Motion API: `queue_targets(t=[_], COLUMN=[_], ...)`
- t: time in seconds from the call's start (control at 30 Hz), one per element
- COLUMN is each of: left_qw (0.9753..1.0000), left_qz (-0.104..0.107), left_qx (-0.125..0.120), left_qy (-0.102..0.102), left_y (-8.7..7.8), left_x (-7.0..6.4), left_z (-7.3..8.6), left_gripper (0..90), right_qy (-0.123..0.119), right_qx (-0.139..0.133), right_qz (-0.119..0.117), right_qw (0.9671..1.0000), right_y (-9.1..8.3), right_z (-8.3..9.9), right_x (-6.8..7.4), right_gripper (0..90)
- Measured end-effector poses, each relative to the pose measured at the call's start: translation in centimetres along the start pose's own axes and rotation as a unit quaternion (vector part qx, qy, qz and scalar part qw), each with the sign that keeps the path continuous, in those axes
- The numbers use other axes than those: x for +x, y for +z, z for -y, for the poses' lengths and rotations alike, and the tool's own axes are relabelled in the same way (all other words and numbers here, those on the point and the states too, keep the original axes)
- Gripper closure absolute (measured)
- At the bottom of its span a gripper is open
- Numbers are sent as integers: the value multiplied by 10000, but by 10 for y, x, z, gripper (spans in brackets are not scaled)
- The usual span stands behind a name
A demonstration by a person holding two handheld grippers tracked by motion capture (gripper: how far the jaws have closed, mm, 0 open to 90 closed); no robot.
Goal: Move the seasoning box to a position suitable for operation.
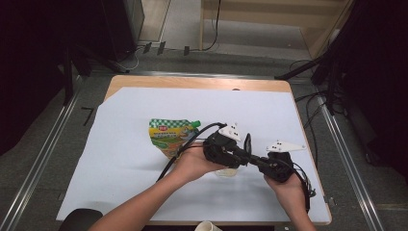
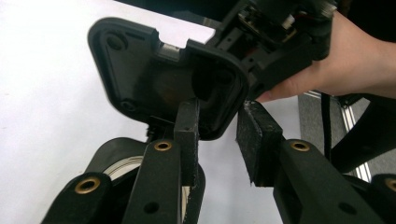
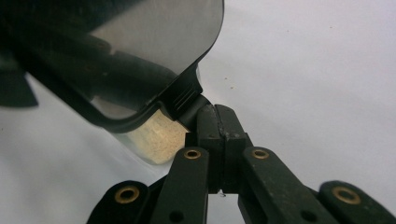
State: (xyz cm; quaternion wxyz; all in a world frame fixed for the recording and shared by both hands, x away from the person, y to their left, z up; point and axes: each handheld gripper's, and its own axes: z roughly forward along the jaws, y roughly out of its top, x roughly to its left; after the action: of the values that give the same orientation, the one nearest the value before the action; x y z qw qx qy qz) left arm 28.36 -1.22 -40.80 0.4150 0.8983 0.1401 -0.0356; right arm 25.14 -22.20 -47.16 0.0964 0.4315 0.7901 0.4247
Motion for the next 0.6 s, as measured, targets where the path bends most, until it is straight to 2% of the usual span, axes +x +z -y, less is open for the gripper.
queue_targets(t=[0.23,0.33,0.4,0.5,0.6], left_qw=[9999,9996,9997,9997,9995], left_qz=[144,240,225,212,252], left_qx=[-79,-66,-24,-35,-23], left_qy=[-44,-106,-94,-120,-164], left_y=[7,6,3,-5,-12], left_x=[3,5,6,7,9], left_z=[-1,0,1,3,6], left_gripper=[720,716,705,656,548], right_qy=[-11,35,52,27,153], right_qx=[-1,6,-13,-83,-85], right_qz=[9,-5,-64,-62,-104], right_qw=[10000,10000,10000,9999,9998], right_y=[0,0,0,-4,-12], right_z=[0,0,0,-1,4], right_x=[0,-1,-1,1,3], right_gripper=[900,900,900,900,900])
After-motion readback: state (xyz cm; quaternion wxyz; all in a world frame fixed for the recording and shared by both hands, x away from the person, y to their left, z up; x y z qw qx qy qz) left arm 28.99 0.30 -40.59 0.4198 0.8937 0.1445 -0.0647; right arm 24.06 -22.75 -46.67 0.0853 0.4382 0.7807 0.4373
